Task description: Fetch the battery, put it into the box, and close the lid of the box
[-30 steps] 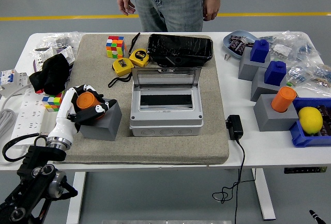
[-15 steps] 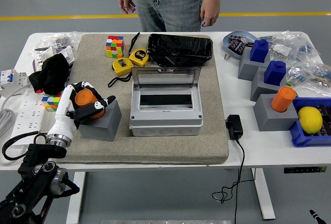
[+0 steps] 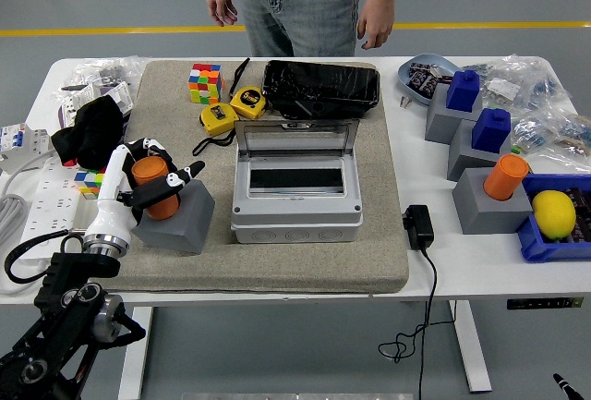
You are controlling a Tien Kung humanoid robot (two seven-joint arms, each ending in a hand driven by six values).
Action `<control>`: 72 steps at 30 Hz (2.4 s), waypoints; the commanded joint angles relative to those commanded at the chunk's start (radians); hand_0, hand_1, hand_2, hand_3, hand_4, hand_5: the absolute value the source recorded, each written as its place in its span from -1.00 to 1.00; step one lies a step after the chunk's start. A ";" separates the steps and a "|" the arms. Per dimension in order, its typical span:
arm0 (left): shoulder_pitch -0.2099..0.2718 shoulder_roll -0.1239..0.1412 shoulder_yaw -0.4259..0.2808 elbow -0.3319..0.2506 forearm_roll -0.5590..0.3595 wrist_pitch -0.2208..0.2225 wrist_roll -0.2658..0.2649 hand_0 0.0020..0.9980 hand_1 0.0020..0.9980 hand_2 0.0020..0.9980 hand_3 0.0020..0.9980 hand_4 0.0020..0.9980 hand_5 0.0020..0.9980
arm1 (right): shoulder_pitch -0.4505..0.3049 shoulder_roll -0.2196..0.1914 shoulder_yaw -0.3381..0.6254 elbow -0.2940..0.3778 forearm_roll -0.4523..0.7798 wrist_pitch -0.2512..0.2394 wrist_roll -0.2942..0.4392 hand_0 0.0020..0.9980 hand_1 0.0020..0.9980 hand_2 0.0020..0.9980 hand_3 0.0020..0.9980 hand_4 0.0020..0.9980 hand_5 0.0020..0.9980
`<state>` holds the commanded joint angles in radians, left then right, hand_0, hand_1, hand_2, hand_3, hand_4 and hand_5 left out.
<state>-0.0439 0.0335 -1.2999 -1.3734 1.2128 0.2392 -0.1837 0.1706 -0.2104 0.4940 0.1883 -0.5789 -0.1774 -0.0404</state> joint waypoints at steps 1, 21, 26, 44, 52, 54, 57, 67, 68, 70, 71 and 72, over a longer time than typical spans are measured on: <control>-0.001 0.000 0.000 -0.001 -0.001 0.002 0.000 -0.83 -0.83 -0.81 -0.81 1.00 -1.00 | 0.000 0.000 -0.001 0.000 0.001 0.000 0.000 0.43 0.35 0.45 0.60 1.00 1.00; -0.076 0.036 0.064 -0.058 0.049 0.163 -0.062 -0.88 -0.93 -0.90 -0.91 1.00 -0.71 | 0.007 0.000 -0.013 -0.001 0.012 -0.001 -0.001 0.42 0.35 0.45 0.60 1.00 1.00; -0.109 0.074 0.143 -0.108 0.166 0.204 -0.083 -0.90 -0.98 -0.94 -0.98 0.90 -0.27 | 0.010 -0.002 -0.016 -0.001 0.014 -0.001 -0.002 0.42 0.35 0.45 0.60 1.00 1.00; -0.367 0.151 0.657 -0.054 0.372 0.221 -0.111 -0.91 -1.00 -0.98 -1.00 0.76 0.44 | 0.023 -0.005 -0.061 0.001 0.037 0.003 -0.003 0.42 0.35 0.45 0.60 1.00 1.00; -0.467 0.087 0.719 0.115 0.332 0.292 -0.172 -0.91 -1.00 -0.98 -1.00 0.75 0.46 | 0.024 -0.005 -0.086 -0.001 0.050 0.003 -0.003 0.42 0.35 0.45 0.60 1.00 1.00; -0.489 0.072 0.735 0.159 0.327 0.315 -0.189 -0.91 -1.00 -0.98 -1.00 0.74 0.46 | 0.024 -0.004 -0.089 0.000 0.052 0.003 -0.003 0.42 0.35 0.45 0.60 1.00 1.00; -0.519 0.050 0.759 0.226 0.316 0.343 -0.214 -0.91 -1.00 -0.98 -1.00 0.74 0.46 | 0.026 -0.004 -0.093 0.000 0.053 0.003 -0.004 0.42 0.35 0.45 0.60 1.00 1.00; -0.580 -0.019 0.775 0.440 0.282 0.395 -0.266 -0.90 -1.00 -0.98 -1.00 0.74 0.54 | 0.030 -0.003 -0.108 -0.001 0.062 0.003 -0.005 0.42 0.34 0.45 0.60 1.00 1.00; -0.584 -0.023 0.777 0.455 0.280 0.399 -0.269 -0.90 -1.00 -0.98 -1.00 0.74 0.54 | 0.030 -0.003 -0.107 -0.001 0.061 0.003 -0.005 0.42 0.34 0.45 0.60 1.00 1.00; -0.591 -0.029 0.782 0.487 0.281 0.406 -0.274 -0.90 -1.00 -0.98 -1.00 0.74 0.54 | 0.031 -0.004 -0.106 0.000 0.060 0.003 -0.005 0.42 0.34 0.45 0.60 1.00 1.00; -0.592 -0.030 0.783 0.498 0.286 0.406 -0.275 -0.90 -1.00 -0.97 -1.00 0.75 0.65 | 0.031 -0.004 -0.106 0.000 0.060 0.003 -0.005 0.42 0.34 0.45 0.60 1.00 1.00; -0.593 -0.031 0.784 0.506 0.287 0.406 -0.275 -0.90 -1.00 -0.97 -1.00 0.75 0.65 | 0.031 -0.004 -0.106 -0.001 0.061 0.003 -0.005 0.42 0.34 0.45 0.60 1.00 1.00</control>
<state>-0.6369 0.0023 -0.5161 -0.8670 1.5002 0.6454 -0.4582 0.2017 -0.2146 0.3878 0.1878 -0.5180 -0.1743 -0.0449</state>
